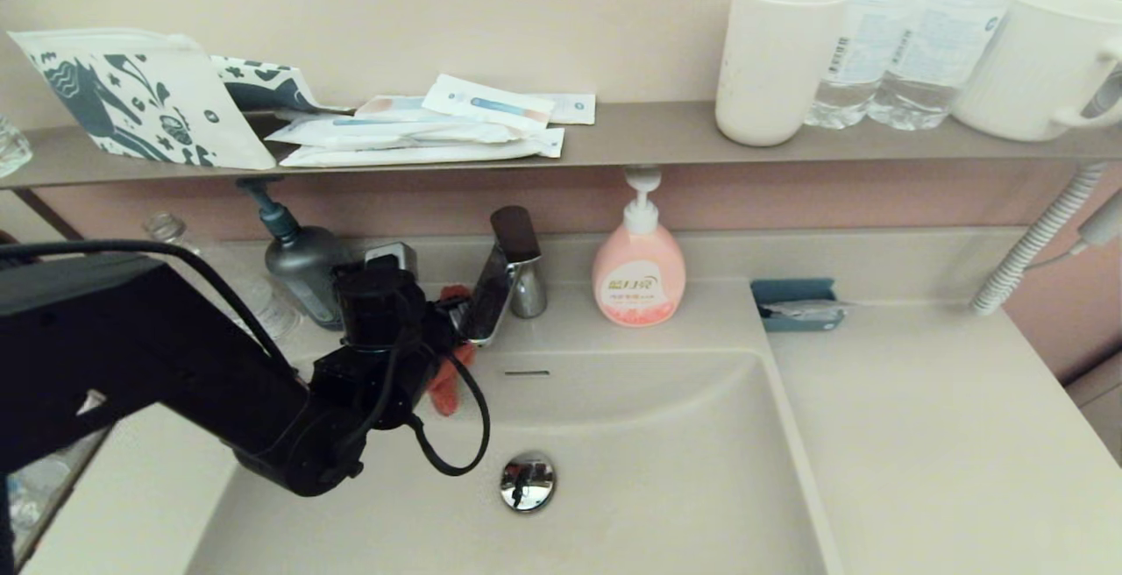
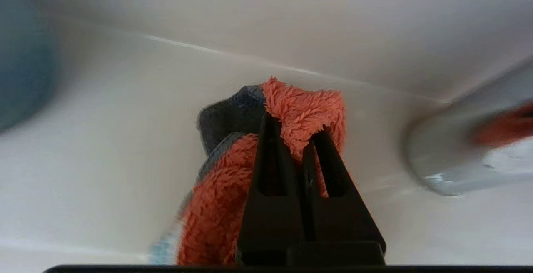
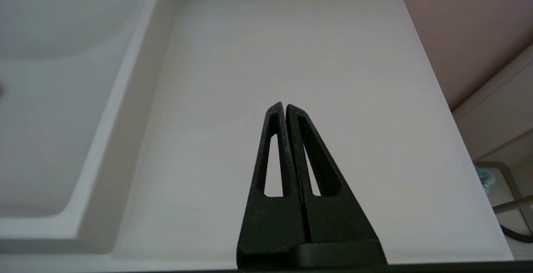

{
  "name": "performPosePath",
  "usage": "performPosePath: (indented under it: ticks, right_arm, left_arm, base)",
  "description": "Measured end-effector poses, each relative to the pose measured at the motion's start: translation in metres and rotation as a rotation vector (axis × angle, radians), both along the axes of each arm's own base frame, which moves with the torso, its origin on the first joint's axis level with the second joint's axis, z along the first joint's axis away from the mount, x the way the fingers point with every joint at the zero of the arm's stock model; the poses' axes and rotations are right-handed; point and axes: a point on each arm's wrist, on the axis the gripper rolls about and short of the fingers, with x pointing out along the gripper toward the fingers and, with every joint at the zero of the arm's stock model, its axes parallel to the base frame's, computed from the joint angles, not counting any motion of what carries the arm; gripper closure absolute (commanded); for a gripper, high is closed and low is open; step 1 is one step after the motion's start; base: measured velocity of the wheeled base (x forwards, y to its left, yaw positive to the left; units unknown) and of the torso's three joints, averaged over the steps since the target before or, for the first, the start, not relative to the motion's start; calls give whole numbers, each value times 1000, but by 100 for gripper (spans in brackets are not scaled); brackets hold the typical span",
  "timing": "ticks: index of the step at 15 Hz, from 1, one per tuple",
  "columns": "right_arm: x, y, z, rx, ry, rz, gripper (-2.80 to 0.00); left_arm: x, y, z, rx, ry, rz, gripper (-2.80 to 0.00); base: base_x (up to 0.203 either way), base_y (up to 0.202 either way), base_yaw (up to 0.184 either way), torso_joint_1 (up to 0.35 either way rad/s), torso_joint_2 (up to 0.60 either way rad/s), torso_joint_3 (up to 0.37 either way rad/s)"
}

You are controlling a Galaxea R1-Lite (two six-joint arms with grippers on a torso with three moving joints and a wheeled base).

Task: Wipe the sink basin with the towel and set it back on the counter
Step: Wipe the sink

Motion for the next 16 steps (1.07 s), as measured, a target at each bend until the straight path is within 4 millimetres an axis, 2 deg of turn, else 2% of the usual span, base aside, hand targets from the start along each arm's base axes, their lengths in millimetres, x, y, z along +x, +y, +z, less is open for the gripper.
performPosePath:
  ticks: [4,7,12,16]
  right_arm:
    - [0,0,0,0,0,0,0]
    - [0,0,0,0,0,0,0]
    - [0,0,0,0,0,0,0]
    - [0,0,0,0,0,0,0]
  left_arm:
    - [4,-15,-2,4,-8,-34,0]
    - [7,-16,-3,4,-8,-33,0]
    - [15,16,-9,31,16,25,0]
    - [10,32,-10,39,36,34,0]
  base:
    - [0,0,0,0,0,0]
    - [0,0,0,0,0,0]
    - [0,0,0,0,0,0]
    - [0,0,0,0,0,0]
